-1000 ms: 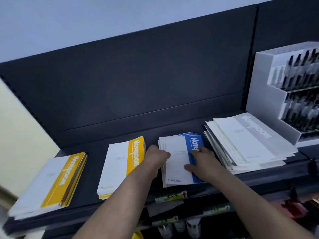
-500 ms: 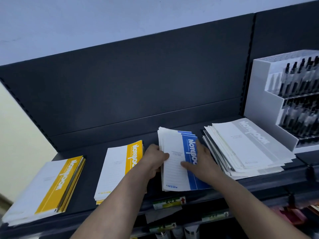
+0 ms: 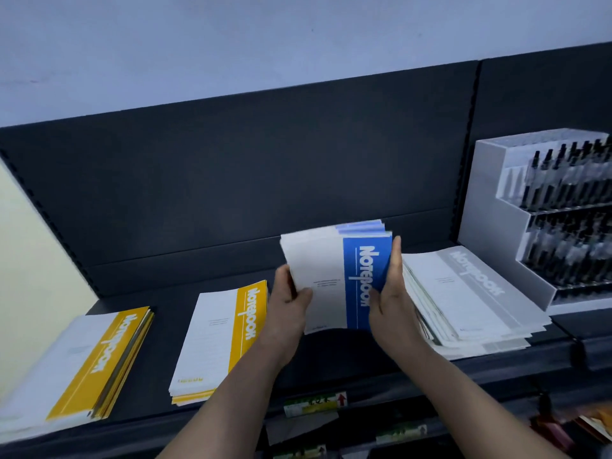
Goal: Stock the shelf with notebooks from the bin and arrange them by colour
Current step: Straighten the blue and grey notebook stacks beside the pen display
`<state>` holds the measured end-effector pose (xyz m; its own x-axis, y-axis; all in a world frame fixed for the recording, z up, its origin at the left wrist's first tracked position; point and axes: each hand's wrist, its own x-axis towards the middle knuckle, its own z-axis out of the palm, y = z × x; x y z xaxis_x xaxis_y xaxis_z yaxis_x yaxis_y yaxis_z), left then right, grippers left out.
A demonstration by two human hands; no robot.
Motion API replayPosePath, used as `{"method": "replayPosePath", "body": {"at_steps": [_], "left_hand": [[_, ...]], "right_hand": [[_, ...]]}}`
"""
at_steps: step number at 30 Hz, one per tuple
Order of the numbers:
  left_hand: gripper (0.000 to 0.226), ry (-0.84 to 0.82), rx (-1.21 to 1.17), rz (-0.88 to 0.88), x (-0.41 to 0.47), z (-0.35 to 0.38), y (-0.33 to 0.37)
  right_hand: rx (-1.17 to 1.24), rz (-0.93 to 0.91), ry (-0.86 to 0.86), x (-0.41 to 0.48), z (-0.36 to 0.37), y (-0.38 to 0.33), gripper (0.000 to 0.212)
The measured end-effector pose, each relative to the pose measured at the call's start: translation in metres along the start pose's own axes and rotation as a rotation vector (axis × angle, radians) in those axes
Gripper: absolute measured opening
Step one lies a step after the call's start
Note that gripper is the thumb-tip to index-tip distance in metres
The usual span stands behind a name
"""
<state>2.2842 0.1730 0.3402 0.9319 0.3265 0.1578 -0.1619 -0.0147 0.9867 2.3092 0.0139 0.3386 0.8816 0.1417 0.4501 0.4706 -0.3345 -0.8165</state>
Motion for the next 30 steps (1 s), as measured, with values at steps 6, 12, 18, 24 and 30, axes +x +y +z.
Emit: {"method": "replayPosePath", "body": {"at_steps": [6,12,18,24,30], "left_hand": [[0.043,0.007,0.079,-0.044,-0.008,0.004,-0.005],[0.036,0.073,0.129,-0.051,-0.003,0.004,-0.002],[0.032,0.030,0.165,-0.104,0.002,-0.009,0.017],[0.023,-0.011,0.370,-0.307,0.007,-0.019,0.025],[0.038,0.019,0.677,-0.357,0.007,-0.018,0.001]], "right_hand": [[0.019,0.040,-0.046,-0.004,0.007,0.007,0.087],[-0.080,0.119,-0.066,0.002,-0.001,0.007,0.088],[-0.117,0.116,-0.097,0.016,-0.018,-0.009,0.078],[-0.285,0.220,-0.217,0.026,-0.012,-0.004,0.057],[-0.386,0.348,-0.372,0.018,0.002,0.011,0.057]]}}
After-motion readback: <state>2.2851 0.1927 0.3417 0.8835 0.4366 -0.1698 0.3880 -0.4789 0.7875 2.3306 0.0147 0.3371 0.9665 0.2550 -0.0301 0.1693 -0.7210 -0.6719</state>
